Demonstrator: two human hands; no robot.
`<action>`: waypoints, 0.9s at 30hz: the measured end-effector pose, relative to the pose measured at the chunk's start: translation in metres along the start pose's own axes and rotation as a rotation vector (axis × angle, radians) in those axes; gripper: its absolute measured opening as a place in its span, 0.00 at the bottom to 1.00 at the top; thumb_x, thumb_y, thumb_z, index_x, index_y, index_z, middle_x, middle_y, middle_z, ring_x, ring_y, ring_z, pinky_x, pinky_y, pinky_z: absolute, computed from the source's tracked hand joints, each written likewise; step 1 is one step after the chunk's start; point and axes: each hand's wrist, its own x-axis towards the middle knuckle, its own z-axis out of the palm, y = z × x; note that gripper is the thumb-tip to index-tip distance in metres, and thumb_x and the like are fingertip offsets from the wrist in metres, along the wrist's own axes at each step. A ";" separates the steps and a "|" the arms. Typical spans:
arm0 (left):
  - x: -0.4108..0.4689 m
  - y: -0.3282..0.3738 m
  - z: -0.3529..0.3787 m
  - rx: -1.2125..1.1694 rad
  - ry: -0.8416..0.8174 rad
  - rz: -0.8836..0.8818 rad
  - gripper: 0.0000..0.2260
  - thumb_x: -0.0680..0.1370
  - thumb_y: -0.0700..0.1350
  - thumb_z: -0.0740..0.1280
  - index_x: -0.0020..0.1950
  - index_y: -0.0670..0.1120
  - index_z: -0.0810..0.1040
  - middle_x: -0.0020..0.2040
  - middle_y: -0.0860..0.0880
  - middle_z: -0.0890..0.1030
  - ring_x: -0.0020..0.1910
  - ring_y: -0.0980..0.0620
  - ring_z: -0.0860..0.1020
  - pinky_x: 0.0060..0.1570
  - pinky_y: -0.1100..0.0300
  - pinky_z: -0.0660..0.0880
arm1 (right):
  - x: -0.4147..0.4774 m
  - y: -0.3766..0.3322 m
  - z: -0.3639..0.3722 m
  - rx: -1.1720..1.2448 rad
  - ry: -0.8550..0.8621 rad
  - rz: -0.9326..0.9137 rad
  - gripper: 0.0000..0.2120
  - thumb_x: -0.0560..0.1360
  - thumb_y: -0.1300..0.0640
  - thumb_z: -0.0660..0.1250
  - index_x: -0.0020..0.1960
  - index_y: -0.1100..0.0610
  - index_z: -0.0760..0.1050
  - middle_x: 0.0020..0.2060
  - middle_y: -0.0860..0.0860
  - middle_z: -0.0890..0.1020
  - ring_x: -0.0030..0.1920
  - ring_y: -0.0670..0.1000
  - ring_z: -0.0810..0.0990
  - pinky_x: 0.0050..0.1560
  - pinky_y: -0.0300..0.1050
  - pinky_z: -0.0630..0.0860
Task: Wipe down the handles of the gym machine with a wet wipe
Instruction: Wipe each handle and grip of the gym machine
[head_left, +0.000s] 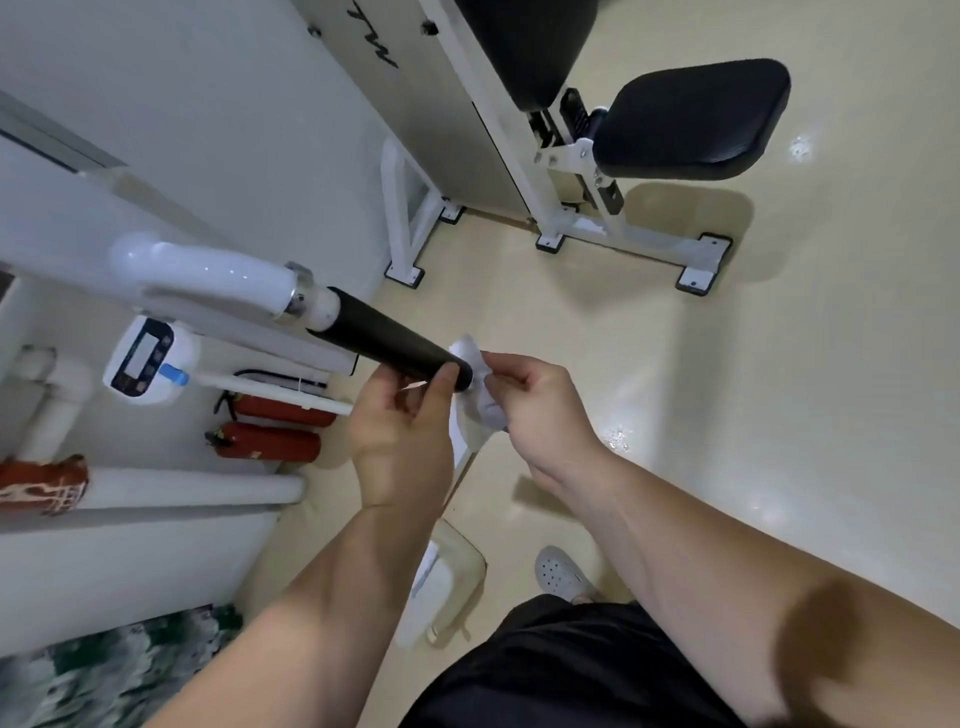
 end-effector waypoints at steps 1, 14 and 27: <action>0.000 0.001 0.000 -0.013 -0.007 0.001 0.08 0.79 0.41 0.73 0.46 0.55 0.80 0.32 0.55 0.77 0.31 0.65 0.75 0.37 0.74 0.73 | 0.000 0.001 0.002 0.023 -0.004 0.007 0.16 0.81 0.64 0.62 0.65 0.57 0.81 0.55 0.50 0.87 0.57 0.48 0.84 0.62 0.44 0.78; 0.002 -0.001 0.002 0.014 -0.009 0.000 0.05 0.78 0.44 0.73 0.46 0.55 0.81 0.31 0.59 0.80 0.36 0.60 0.80 0.44 0.65 0.77 | -0.001 -0.008 0.005 0.066 0.005 -0.003 0.16 0.82 0.66 0.61 0.61 0.55 0.84 0.54 0.49 0.87 0.57 0.48 0.84 0.64 0.44 0.78; 0.000 -0.002 -0.002 -0.012 -0.012 -0.012 0.06 0.78 0.41 0.73 0.44 0.50 0.81 0.30 0.63 0.82 0.32 0.67 0.78 0.37 0.75 0.72 | -0.023 0.000 0.010 0.155 0.068 0.077 0.12 0.82 0.63 0.65 0.61 0.54 0.83 0.51 0.43 0.86 0.55 0.43 0.84 0.64 0.42 0.77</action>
